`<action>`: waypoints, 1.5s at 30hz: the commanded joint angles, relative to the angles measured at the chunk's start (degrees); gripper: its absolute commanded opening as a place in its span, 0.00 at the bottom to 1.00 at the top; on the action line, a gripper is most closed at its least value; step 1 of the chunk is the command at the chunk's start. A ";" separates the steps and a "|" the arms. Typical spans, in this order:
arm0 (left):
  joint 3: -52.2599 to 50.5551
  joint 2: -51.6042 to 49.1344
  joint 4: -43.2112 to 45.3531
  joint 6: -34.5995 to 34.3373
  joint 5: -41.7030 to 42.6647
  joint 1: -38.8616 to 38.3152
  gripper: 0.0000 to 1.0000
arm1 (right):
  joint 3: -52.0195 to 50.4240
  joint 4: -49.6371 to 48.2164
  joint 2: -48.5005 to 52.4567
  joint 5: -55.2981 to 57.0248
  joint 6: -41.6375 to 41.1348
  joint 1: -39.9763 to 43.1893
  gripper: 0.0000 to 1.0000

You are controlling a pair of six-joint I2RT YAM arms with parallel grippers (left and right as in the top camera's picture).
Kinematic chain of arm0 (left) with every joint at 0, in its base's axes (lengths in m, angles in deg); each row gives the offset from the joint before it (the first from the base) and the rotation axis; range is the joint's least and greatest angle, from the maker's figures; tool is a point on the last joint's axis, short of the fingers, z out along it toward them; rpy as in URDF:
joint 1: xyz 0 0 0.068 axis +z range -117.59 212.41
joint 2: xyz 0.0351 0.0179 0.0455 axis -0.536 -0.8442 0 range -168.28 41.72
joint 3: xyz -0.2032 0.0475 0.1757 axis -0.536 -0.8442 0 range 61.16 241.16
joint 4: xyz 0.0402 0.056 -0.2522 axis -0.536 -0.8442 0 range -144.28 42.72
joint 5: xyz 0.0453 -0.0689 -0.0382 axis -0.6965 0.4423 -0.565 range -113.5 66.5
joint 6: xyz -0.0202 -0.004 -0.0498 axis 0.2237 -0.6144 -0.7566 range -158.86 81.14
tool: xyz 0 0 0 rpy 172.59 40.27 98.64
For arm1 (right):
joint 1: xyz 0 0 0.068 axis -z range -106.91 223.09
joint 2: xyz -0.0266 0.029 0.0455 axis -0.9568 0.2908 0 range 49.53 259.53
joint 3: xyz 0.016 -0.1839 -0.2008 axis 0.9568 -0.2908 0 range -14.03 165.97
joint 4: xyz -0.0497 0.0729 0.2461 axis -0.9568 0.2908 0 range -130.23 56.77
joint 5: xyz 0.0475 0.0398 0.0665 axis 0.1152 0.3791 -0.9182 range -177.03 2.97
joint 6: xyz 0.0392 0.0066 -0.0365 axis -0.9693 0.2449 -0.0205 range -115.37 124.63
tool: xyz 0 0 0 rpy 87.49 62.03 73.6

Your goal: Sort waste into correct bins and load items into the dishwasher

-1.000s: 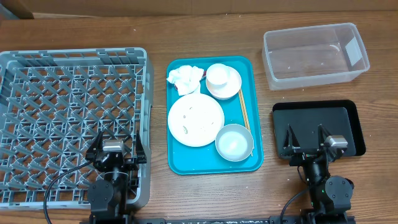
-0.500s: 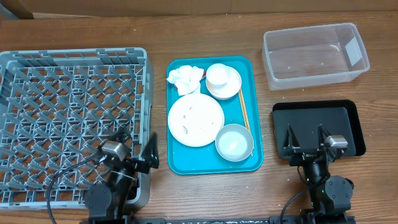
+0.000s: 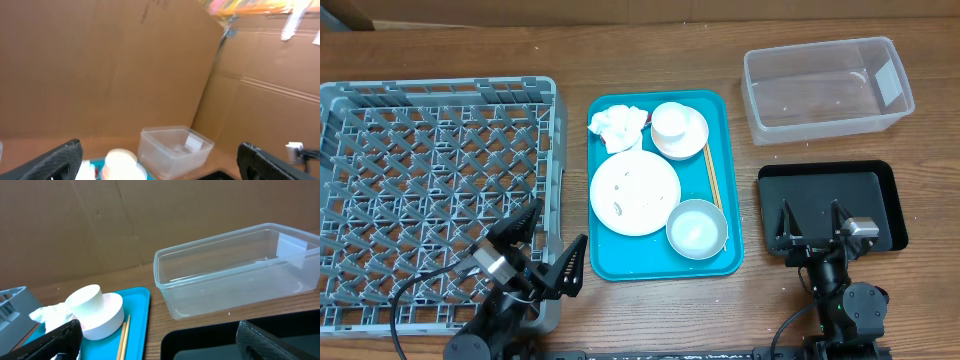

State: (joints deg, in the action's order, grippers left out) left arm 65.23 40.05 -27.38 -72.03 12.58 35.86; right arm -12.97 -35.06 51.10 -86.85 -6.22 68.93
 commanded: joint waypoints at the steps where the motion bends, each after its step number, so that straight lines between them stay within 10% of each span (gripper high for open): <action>1: 7.19 -0.24 -9.57 9.88 -2.27 -0.11 1.00 | -0.61 -0.33 0.07 -0.31 0.22 0.02 1.00; 12: 41.31 -31.50 -51.67 21.03 -11.37 -0.15 1.00 | -0.61 -0.33 0.07 -0.33 0.22 0.02 1.00; 23: 74.86 -70.58 -75.76 23.34 6.16 -2.19 1.00 | -0.61 -0.33 0.07 -0.31 0.22 0.02 1.00; 31: 92.80 -86.86 -98.38 18.80 -30.97 -18.88 1.00 | -0.61 -0.33 0.07 -0.33 0.22 0.02 1.00; 45: 95.95 -93.79 -92.00 15.65 -42.05 -22.32 1.00 | -0.61 -0.33 0.07 -0.31 0.22 0.02 1.00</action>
State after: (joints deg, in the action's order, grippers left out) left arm 159.57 -53.26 -119.40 -55.26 -23.64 12.30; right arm -12.97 -35.08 51.21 -86.82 -6.22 68.93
